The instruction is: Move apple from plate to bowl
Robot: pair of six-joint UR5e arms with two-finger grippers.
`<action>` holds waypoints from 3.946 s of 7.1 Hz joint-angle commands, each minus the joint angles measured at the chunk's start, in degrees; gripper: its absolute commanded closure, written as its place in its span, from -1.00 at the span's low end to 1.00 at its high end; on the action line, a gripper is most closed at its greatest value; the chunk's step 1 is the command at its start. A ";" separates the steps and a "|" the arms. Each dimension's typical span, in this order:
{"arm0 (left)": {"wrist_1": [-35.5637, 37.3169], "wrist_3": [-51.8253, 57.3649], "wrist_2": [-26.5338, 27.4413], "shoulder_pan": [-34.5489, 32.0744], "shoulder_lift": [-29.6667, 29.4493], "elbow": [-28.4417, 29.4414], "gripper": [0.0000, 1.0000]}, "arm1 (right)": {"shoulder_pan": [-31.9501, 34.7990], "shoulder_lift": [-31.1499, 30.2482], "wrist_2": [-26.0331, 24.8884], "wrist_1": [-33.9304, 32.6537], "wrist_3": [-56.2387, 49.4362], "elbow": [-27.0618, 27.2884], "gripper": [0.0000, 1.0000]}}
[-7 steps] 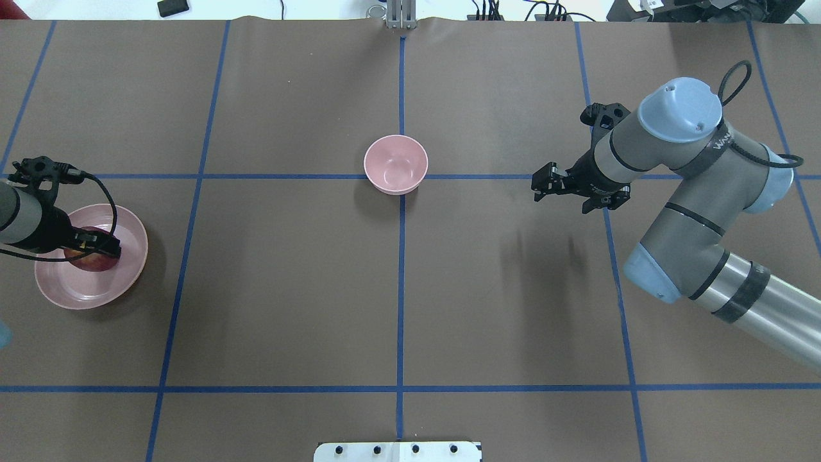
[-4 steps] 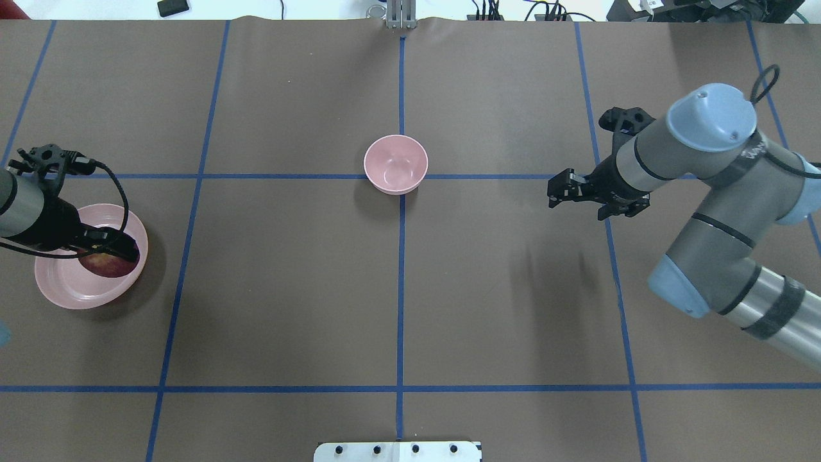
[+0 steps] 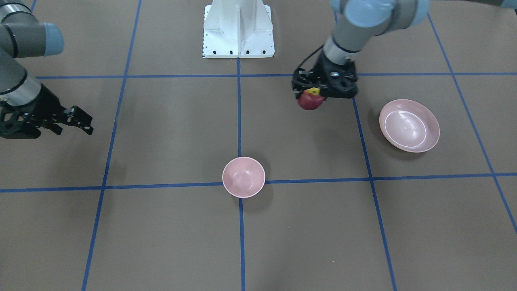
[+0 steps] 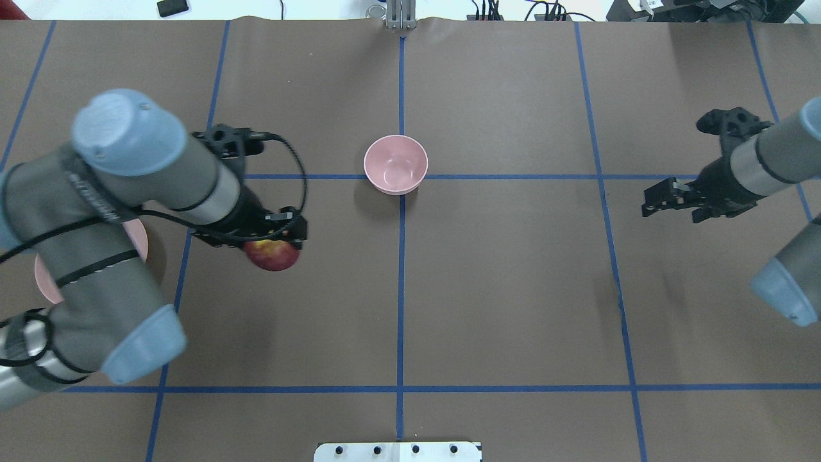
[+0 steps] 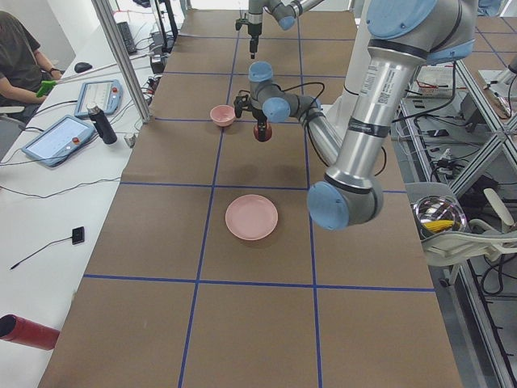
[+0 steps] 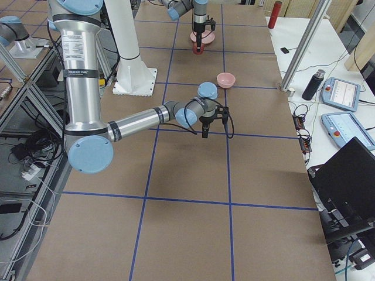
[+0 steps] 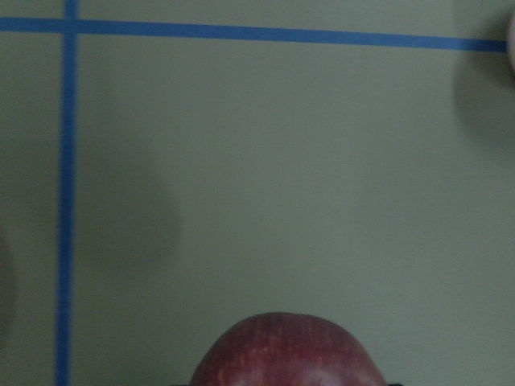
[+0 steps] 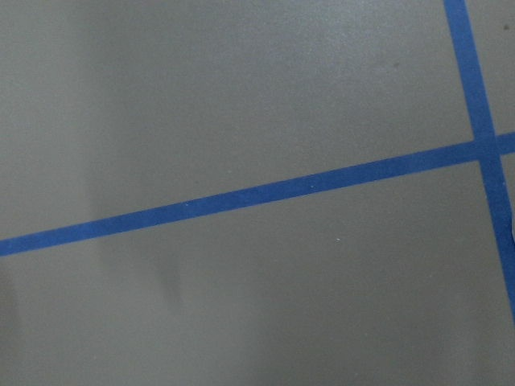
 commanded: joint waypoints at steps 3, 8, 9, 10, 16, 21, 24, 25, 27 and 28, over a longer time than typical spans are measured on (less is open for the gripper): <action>-9.02 -9.38 10.67 2.39 -27.95 36.71 1.00 | 14.08 -4.75 5.80 -0.13 -26.26 -7.55 -1.00; -11.13 -5.95 14.37 0.29 -28.06 41.74 1.00 | 14.08 -6.43 5.80 0.40 -26.17 -6.67 -1.00; -13.76 -5.95 14.37 0.02 -28.15 43.42 1.00 | 14.08 -6.60 5.71 0.40 -26.17 -6.84 -1.00; -14.22 -5.34 14.37 0.02 -28.15 44.04 1.00 | 14.08 -6.61 5.71 0.40 -26.17 -7.02 -1.00; -14.58 -5.24 14.37 0.19 -27.97 45.28 -0.01 | 14.08 -6.61 5.71 0.40 -26.09 -6.93 -1.00; -15.36 -5.95 14.37 0.19 -27.71 44.49 -0.96 | 14.08 -6.61 5.71 0.40 -26.09 -6.93 -1.00; -8.64 -5.08 13.85 0.54 -6.48 12.06 -0.96 | 14.08 -6.61 5.71 0.40 -26.26 -7.11 -1.00; -7.82 -0.20 13.58 0.55 7.66 -3.26 -0.96 | 14.16 -6.61 5.63 0.40 -26.26 -7.28 -1.00; -9.03 19.79 11.92 -3.98 27.84 -14.81 -0.96 | 15.74 -7.30 5.71 0.48 -26.44 -6.94 -1.00; -9.74 30.07 8.87 -11.16 32.36 -13.71 -0.96 | 16.79 -7.57 5.71 0.40 -27.83 -6.93 -1.00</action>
